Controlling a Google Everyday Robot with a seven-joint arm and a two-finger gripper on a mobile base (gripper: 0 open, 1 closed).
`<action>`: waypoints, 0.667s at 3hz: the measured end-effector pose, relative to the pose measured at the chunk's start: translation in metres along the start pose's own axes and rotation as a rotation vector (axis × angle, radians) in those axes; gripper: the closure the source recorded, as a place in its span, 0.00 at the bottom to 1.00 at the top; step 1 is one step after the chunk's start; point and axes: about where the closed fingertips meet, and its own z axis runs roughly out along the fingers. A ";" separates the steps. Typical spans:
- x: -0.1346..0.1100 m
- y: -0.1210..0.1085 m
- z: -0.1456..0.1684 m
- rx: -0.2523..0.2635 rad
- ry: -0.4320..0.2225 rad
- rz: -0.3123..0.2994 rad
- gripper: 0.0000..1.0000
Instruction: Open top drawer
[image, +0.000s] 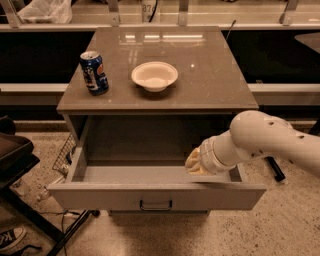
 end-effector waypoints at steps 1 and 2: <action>0.002 0.010 0.006 -0.002 -0.017 0.022 1.00; 0.005 0.043 0.018 -0.003 -0.056 0.091 1.00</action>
Offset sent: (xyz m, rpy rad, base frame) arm -0.0821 -0.0081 -0.0714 0.1585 0.1172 -0.1465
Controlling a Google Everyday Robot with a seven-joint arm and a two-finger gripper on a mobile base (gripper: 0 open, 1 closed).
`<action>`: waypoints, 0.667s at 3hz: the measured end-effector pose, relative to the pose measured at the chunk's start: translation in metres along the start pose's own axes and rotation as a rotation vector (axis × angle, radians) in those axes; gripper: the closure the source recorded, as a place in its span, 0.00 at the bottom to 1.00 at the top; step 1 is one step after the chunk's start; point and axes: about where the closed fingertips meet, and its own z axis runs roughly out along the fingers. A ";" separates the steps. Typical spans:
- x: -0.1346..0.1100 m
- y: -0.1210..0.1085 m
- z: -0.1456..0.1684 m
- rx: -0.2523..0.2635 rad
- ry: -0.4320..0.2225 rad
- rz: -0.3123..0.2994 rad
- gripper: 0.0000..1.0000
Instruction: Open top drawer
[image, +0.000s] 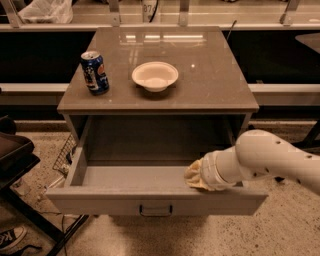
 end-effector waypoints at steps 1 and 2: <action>0.000 0.003 -0.001 0.001 0.002 0.007 1.00; 0.006 0.054 -0.014 0.010 0.032 0.103 1.00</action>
Offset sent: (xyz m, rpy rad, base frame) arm -0.1493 -0.0376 -0.0218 -0.0063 0.1188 -0.2807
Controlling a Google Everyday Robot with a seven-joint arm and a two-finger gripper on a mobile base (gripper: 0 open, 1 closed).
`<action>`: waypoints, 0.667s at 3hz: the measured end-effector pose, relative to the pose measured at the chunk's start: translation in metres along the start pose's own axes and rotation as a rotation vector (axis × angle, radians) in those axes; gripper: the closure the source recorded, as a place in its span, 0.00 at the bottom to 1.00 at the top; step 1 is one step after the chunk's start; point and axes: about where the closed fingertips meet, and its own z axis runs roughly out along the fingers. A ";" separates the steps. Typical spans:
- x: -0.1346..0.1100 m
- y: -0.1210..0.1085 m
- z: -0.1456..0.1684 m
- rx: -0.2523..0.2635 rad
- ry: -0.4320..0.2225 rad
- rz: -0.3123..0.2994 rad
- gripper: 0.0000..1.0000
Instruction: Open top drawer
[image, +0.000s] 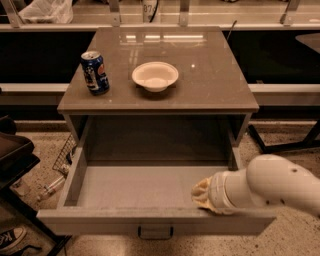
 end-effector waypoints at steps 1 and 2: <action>0.002 0.007 -0.001 0.000 0.006 0.015 0.82; 0.001 0.007 -0.002 0.000 0.006 0.012 0.58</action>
Offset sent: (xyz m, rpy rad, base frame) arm -0.0067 -0.0022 -0.0017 -0.0018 0.0074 -0.0137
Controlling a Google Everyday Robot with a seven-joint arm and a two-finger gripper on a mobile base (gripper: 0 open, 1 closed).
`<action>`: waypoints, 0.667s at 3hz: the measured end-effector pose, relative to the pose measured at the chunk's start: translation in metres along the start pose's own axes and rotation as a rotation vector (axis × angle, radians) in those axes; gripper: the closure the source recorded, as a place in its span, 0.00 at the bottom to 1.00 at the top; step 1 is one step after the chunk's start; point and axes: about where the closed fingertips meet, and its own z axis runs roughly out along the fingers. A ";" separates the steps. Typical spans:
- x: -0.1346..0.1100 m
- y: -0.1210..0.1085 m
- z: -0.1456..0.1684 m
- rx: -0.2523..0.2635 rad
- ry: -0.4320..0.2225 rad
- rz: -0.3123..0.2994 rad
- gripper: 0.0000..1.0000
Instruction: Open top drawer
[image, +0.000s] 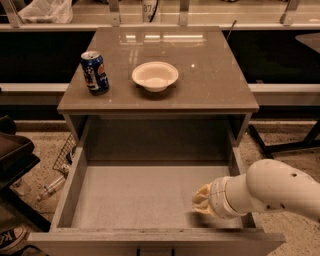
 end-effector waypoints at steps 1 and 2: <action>-0.001 0.000 0.000 0.000 0.001 -0.004 0.28; -0.002 0.000 -0.001 0.000 0.001 -0.006 0.04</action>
Offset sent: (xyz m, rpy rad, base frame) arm -0.0002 0.0006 0.0006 -0.0011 -0.0011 0.0018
